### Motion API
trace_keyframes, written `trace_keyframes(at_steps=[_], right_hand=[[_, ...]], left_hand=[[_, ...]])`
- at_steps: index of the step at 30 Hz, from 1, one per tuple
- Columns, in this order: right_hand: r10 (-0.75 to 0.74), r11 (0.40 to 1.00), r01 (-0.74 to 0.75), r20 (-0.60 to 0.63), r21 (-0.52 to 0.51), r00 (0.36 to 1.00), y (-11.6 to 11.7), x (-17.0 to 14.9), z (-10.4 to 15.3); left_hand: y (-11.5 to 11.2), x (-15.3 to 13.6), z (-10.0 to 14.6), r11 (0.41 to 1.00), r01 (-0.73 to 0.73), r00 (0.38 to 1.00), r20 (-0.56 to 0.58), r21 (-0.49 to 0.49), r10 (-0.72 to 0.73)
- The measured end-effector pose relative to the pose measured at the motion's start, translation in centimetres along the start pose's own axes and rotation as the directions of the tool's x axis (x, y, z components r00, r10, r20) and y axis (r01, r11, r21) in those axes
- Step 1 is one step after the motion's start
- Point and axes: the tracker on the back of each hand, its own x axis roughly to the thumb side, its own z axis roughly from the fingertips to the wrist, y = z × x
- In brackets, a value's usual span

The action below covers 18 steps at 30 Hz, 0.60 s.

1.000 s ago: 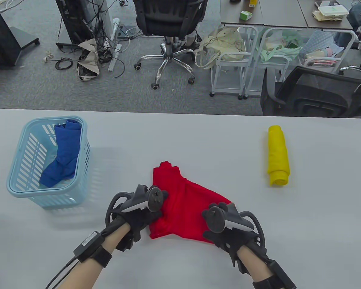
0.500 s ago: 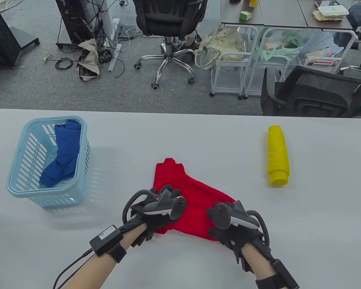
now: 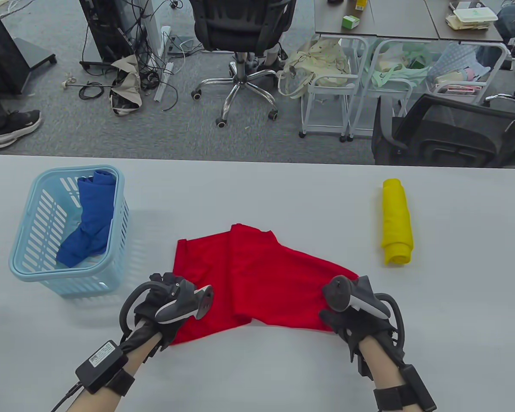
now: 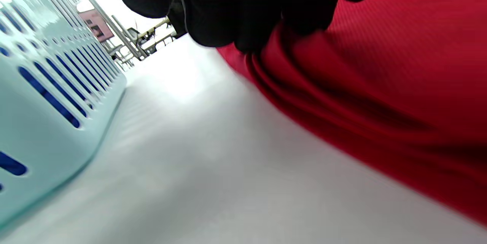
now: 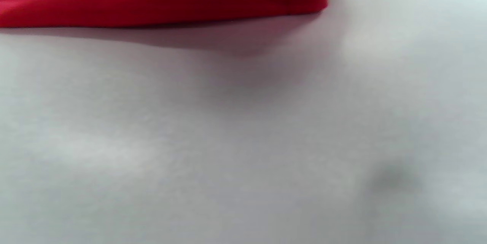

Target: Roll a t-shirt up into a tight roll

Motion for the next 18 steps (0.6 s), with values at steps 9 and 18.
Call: trace_keyframes(at_steps=[9, 18], right_hand=[[0.061, 0.990, -0.046, 0.113, -0.133, 0.992, -0.8, 4.7, 2.7], [0.231, 0.972, -0.220, 0.167, -0.080, 0.958, -0.7, 10.3, -0.5]], left_hand=[[-1.6, 0.6, -1.3, 0.971, -0.221, 0.972, 0.066, -0.089, 0.227], [-3.6, -2.7, -1.2, 0.961, -0.245, 0.969, -0.013, -0.127, 0.245]])
